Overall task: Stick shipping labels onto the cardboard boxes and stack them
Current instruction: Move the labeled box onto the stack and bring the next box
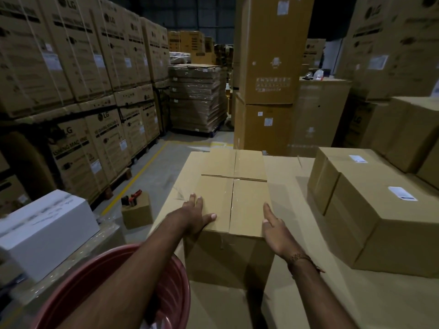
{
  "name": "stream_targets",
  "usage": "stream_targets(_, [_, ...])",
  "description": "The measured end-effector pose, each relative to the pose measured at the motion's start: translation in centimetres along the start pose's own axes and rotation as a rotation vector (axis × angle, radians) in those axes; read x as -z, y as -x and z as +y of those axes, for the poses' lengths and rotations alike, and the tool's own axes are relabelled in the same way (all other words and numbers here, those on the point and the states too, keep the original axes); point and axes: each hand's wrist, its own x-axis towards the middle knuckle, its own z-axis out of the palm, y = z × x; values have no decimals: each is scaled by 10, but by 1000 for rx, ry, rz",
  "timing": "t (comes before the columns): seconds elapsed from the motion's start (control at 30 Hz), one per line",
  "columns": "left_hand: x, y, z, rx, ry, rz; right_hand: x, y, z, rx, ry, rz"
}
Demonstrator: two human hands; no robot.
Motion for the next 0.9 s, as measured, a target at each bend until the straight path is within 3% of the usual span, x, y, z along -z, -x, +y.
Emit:
stream_targets(0.8, [-7,-11,-6,-26,39,64,1,-4,-4,-28,46,30])
stream_targets(0.9, [-2,-11,-8,-23,33,79,2,3,-9,-41,37,99])
